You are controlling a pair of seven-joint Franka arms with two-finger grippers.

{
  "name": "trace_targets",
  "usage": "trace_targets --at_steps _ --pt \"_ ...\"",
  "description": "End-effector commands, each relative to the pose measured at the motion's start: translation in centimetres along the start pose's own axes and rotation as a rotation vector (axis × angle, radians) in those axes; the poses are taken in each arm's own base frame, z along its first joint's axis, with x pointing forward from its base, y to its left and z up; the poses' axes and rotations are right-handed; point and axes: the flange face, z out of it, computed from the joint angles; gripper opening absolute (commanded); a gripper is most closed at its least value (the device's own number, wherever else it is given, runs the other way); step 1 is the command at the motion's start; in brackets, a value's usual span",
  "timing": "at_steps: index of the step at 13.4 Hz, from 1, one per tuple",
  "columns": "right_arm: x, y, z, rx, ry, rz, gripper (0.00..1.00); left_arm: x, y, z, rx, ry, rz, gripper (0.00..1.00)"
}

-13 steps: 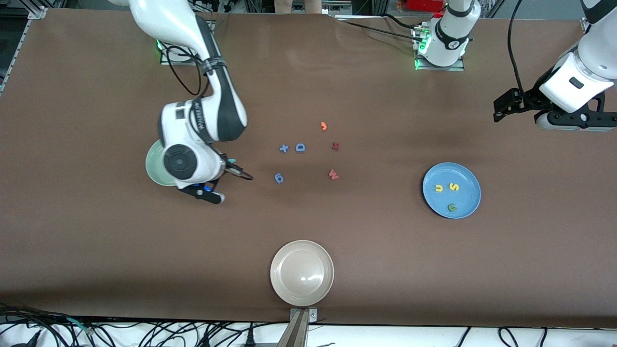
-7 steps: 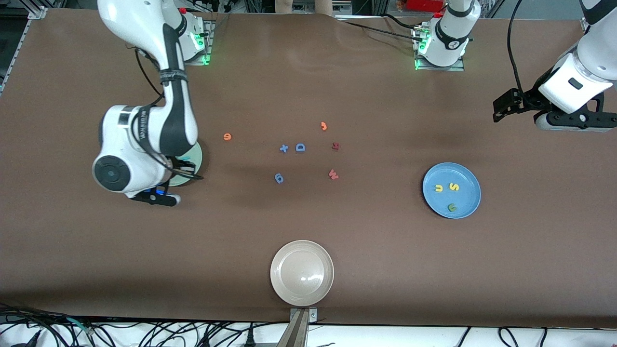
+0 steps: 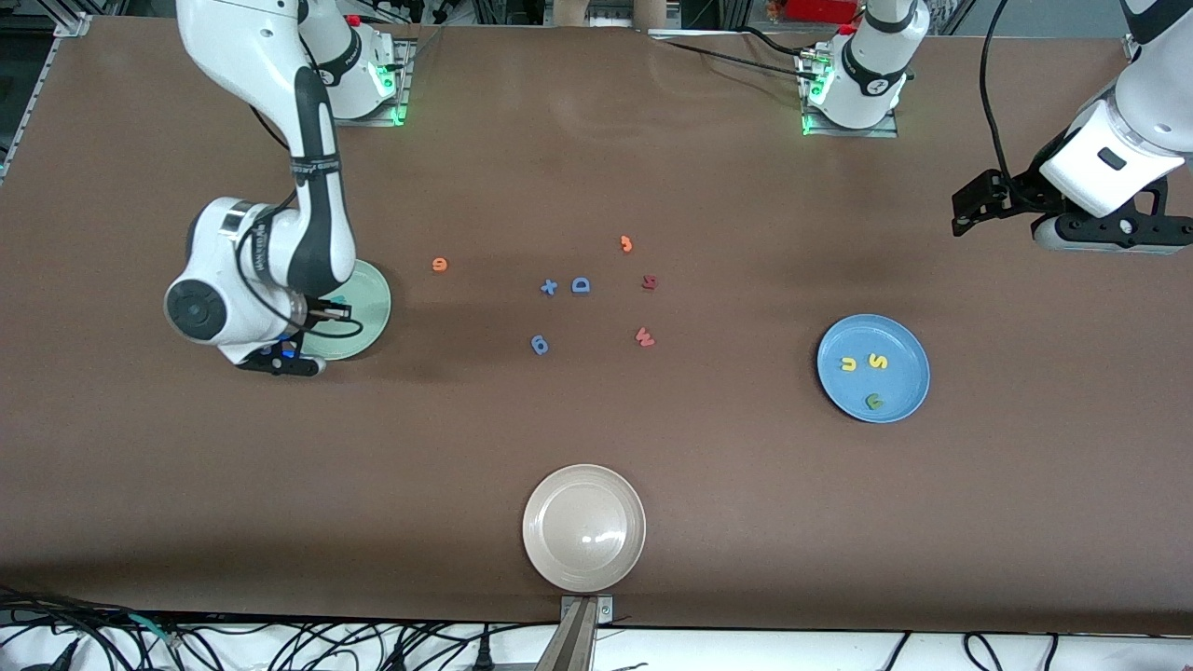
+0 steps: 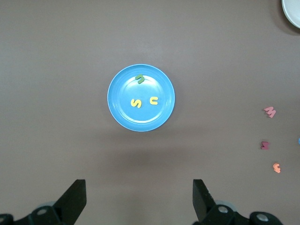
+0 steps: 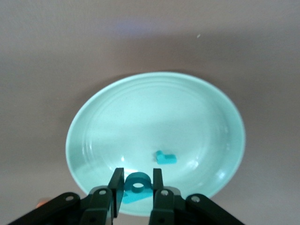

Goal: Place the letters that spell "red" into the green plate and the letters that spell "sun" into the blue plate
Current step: 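Carry the teal letter over the green plate with the right gripper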

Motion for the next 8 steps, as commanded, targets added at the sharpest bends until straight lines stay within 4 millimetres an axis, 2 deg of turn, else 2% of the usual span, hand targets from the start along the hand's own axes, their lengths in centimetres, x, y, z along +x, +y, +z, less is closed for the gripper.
trace_targets --at_steps 1,4,7,8 --pt "-3.0 -1.1 2.5 0.028 0.036 -0.027 0.00 0.3 -0.1 -0.5 -0.031 -0.002 -0.010 1.00" --pt "-2.9 -2.1 3.7 0.047 0.047 -0.025 0.00 0.3 0.1 -0.5 -0.031 0.001 -0.007 1.00" --pt "-2.4 -1.9 4.4 0.023 0.059 -0.039 0.00 0.3 0.4 -0.5 -0.030 0.001 -0.002 1.00" --pt "-2.4 -2.0 4.3 0.024 0.060 -0.042 0.24 0.3 0.3 -0.5 -0.030 -0.001 -0.004 1.00"
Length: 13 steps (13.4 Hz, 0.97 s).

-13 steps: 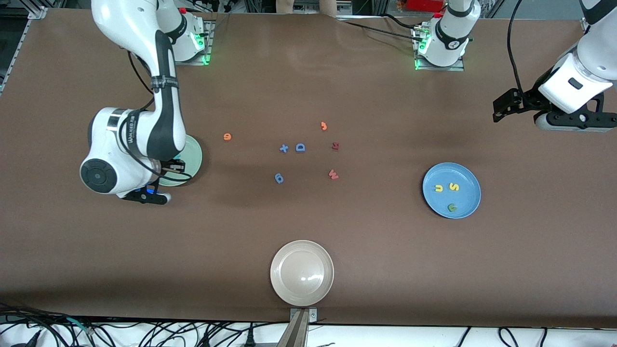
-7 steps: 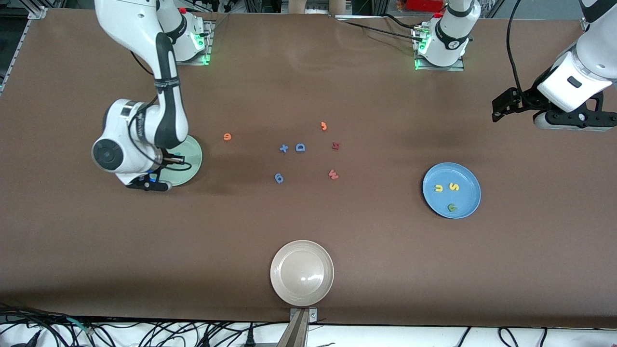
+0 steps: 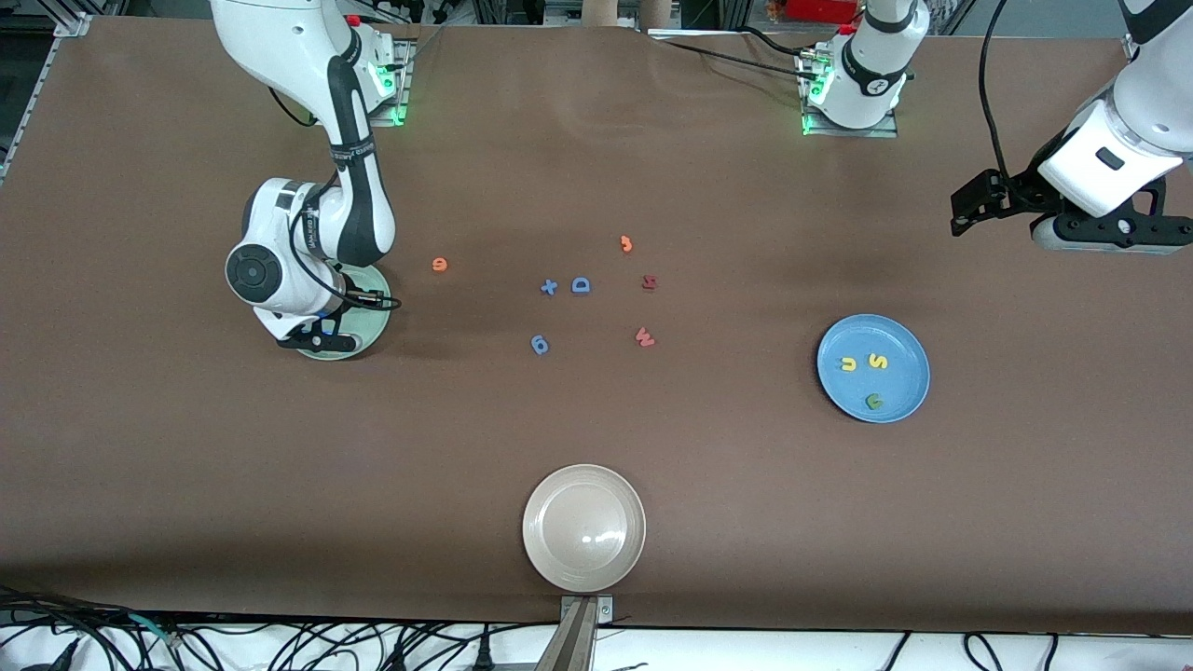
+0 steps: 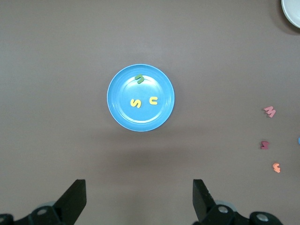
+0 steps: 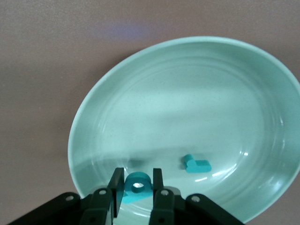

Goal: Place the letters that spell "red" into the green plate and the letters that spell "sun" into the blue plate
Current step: 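Carry the teal letter over the green plate with the right gripper, then release the teal letter into the green plate and lift the right gripper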

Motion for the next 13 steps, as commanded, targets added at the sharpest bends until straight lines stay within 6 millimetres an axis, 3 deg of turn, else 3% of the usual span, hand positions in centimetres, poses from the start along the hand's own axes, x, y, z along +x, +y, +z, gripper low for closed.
trace_targets --at_steps 1,3,7,11,13 --pt "-0.1 0.2 0.0 0.017 0.016 -0.014 0.56 0.3 0.2 -0.6 -0.031 0.001 -0.006 1.00" --pt "0.0 0.1 -0.4 0.023 0.023 -0.013 0.98 0.3 0.2 -0.5 -0.030 -0.002 -0.004 1.00" --pt "1.1 0.4 -4.5 0.066 0.022 0.006 0.99 0.3 0.2 -0.5 -0.030 -0.002 -0.004 1.00" --pt "1.8 2.0 -12.0 0.123 -0.054 0.025 0.99 0.3 0.2 -0.5 -0.030 -0.004 -0.004 1.00" --pt "1.7 2.0 -14.1 0.132 -0.083 0.048 0.99 0.2 0.2 -0.5 -0.030 -0.007 -0.004 1.00"
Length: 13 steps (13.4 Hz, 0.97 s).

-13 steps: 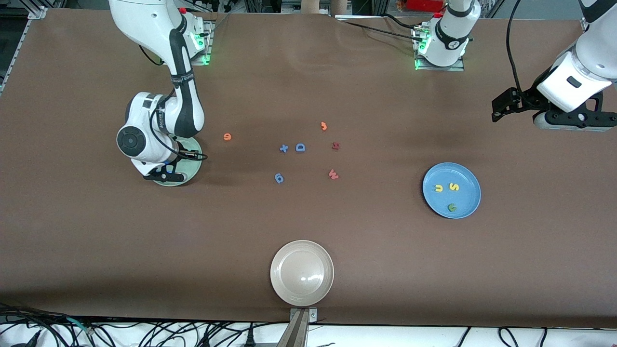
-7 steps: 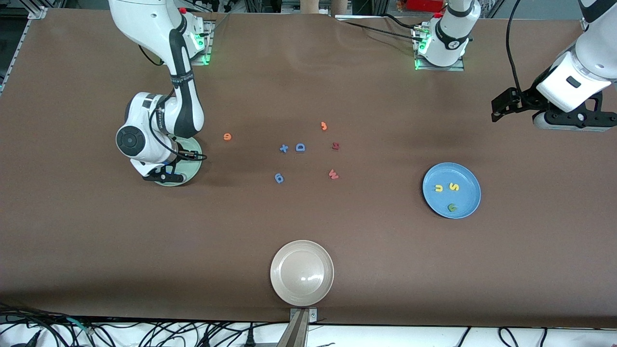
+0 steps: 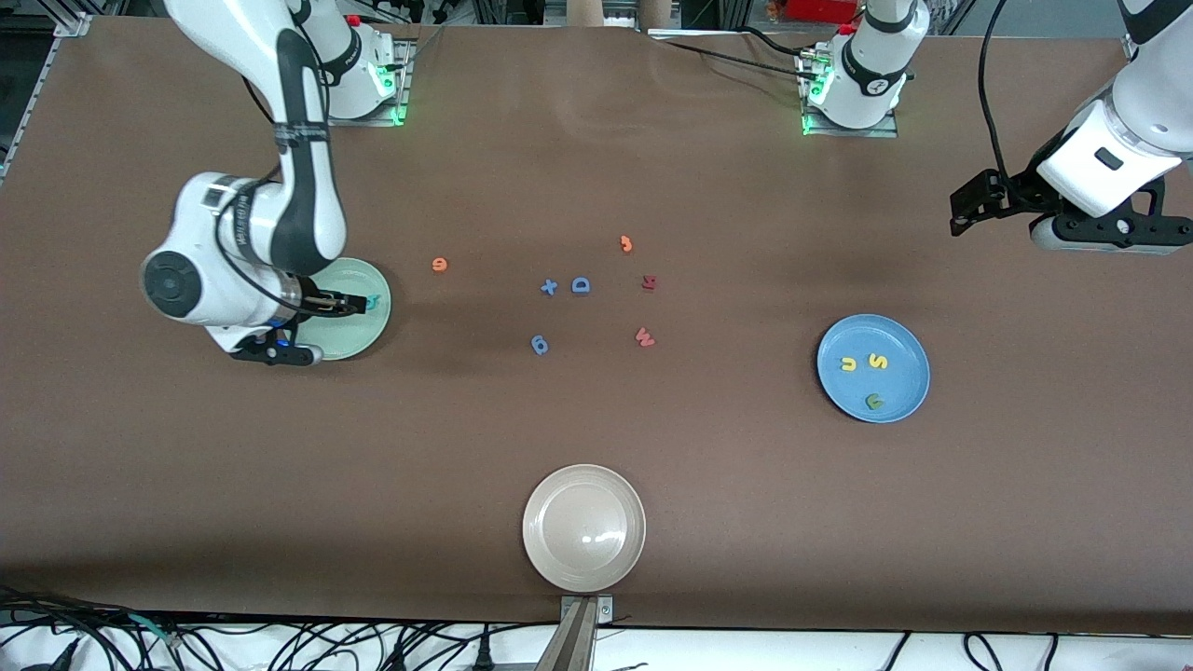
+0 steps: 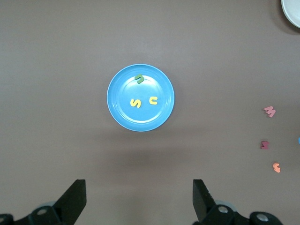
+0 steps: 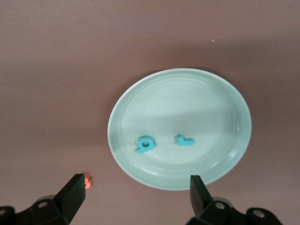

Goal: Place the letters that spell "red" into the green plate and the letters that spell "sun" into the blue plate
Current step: 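Release the teal letter into the green plate and lift the right gripper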

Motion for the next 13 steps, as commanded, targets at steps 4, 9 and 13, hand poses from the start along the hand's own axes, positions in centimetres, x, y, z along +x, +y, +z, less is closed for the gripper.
trace_targets --at_steps 4,9,13 --pt "-2.0 -5.6 -2.3 0.006 -0.026 0.089 0.98 0.2 0.1 -0.5 -0.030 -0.006 -0.004 1.00" --pt "-4.7 -14.5 -1.9 -0.039 0.035 0.165 0.98 0.2 0.1 -0.5 -0.030 -0.006 -0.006 1.00" --pt "-5.0 -14.9 0.8 -0.066 0.043 0.155 0.98 0.2 0.3 -0.5 -0.030 -0.006 -0.001 1.00"
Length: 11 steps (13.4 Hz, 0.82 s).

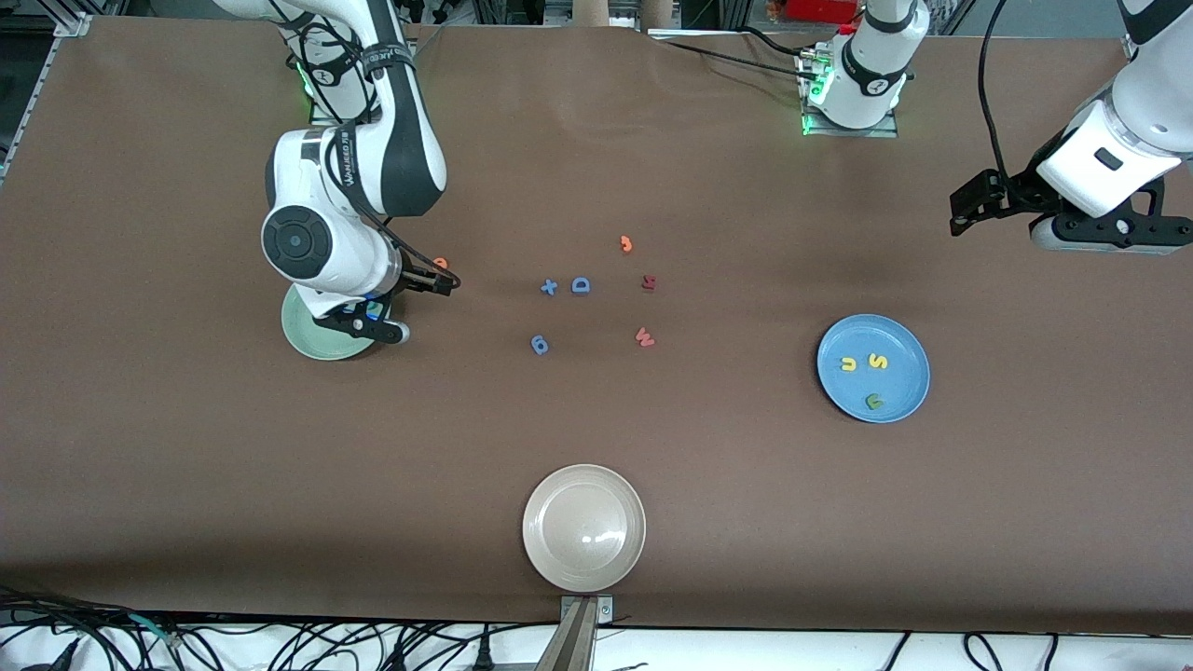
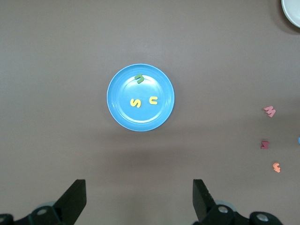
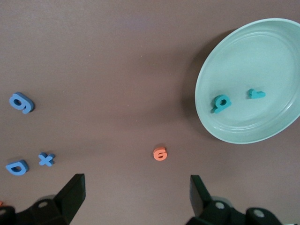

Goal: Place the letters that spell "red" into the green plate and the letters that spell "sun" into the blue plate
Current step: 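Release the teal letter into the green plate and lift the right gripper, then move the right gripper to the orange letter and grasp it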

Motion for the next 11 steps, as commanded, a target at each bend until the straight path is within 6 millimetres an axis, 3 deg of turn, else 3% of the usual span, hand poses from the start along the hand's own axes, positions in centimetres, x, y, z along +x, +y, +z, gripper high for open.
trace_targets --at_steps 1,7,11 --pt "-0.5 0.3 3.0 -0.014 0.013 0.005 0.98 0.2 0.1 -0.5 -0.030 -0.005 -0.005 1.00" --pt "-2.8 0.2 9.3 -0.050 0.033 -0.007 0.96 0.2 0.3 -0.5 -0.030 -0.005 -0.003 1.00" --pt "-3.8 2.0 12.4 -0.051 0.083 -0.011 0.96 0.2 0.2 -0.5 -0.030 -0.005 -0.005 1.00"
